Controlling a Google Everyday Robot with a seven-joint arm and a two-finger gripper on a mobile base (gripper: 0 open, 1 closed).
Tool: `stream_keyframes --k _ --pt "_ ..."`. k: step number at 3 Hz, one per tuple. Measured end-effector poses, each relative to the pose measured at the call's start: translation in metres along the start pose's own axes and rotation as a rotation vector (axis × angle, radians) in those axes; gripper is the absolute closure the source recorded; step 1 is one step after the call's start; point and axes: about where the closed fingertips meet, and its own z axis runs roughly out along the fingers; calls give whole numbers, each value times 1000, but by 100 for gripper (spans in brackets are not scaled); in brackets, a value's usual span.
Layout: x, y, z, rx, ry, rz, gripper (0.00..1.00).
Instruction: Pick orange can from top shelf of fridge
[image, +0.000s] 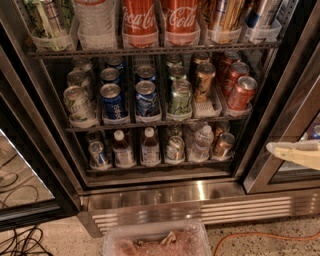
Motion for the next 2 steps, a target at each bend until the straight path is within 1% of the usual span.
stream_keyframes --k 1,2 --pt "-8 -1 -6 36 -29 12 0" --pt "-8 -1 -6 36 -29 12 0"
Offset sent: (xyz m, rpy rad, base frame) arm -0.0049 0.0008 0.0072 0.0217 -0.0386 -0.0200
